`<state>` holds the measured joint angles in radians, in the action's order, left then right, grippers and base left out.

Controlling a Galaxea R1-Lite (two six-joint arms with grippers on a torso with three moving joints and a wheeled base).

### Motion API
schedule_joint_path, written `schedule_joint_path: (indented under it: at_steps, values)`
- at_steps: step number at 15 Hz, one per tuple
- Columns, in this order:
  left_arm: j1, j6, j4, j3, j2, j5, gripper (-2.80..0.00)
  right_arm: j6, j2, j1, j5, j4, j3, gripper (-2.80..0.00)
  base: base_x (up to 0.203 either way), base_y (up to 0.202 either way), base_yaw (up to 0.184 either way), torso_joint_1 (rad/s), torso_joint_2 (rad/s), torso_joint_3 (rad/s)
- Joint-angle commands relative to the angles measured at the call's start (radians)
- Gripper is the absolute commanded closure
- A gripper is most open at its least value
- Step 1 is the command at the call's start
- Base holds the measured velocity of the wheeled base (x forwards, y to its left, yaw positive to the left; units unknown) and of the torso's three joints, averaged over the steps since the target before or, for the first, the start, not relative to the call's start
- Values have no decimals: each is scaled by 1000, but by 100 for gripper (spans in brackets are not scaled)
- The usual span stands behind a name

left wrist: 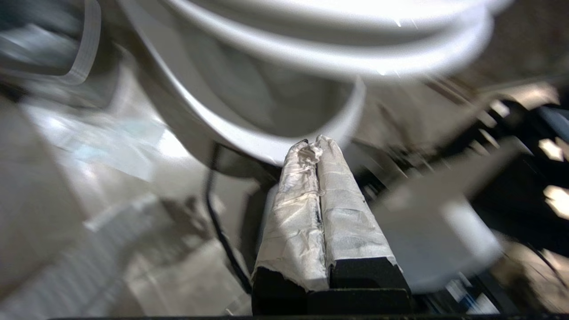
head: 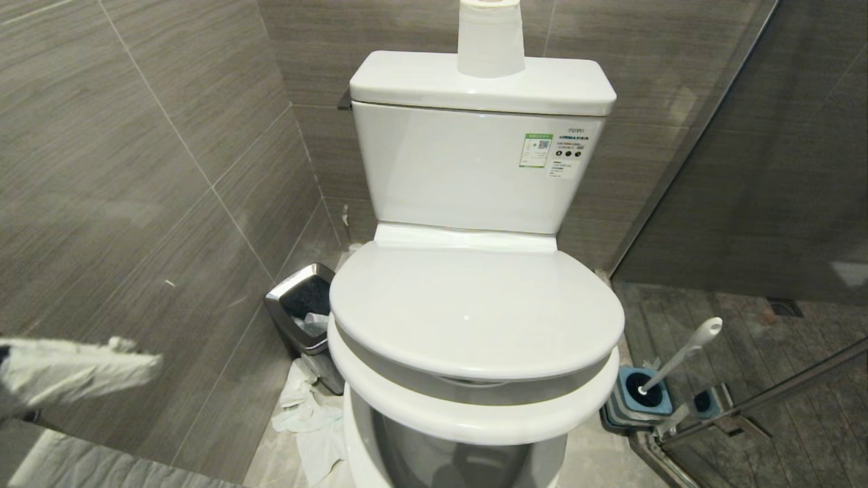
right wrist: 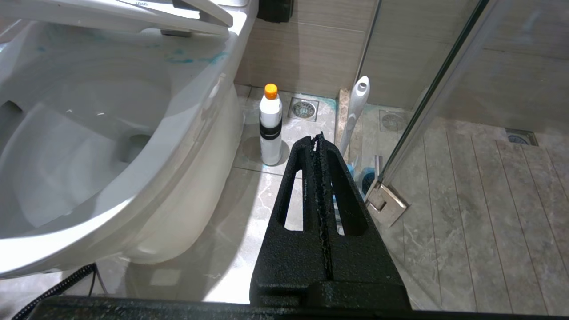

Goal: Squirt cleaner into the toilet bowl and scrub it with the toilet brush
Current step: Close the toilet lid

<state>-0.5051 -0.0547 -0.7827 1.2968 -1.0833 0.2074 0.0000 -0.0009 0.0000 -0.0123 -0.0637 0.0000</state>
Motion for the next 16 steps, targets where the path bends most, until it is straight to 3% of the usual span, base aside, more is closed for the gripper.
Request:
schedule_joint_path:
  at_steps: [1, 4, 7, 10, 16]
  values:
    - [-14, 17, 192, 8, -142, -125, 0, 0, 1, 0, 0, -1, 25, 0, 0, 0, 0, 0, 0, 0]
    - [-94, 59, 278, 26, -281, -301, 0, 0, 1, 0, 0, -1, 25, 0, 0, 0, 0, 0, 0, 0]
    - [-216, 87, 272, 118, -410, -369, 0, 0, 1, 0, 0, -1, 25, 0, 0, 0, 0, 0, 0, 0]
    - [-257, 159, 191, 234, -518, -376, 0, 0, 1, 0, 0, -1, 25, 0, 0, 0, 0, 0, 0, 0]
    - [-282, 161, 124, 268, -657, -294, 0, 0, 1, 0, 0, -1, 25, 0, 0, 0, 0, 0, 0, 0]
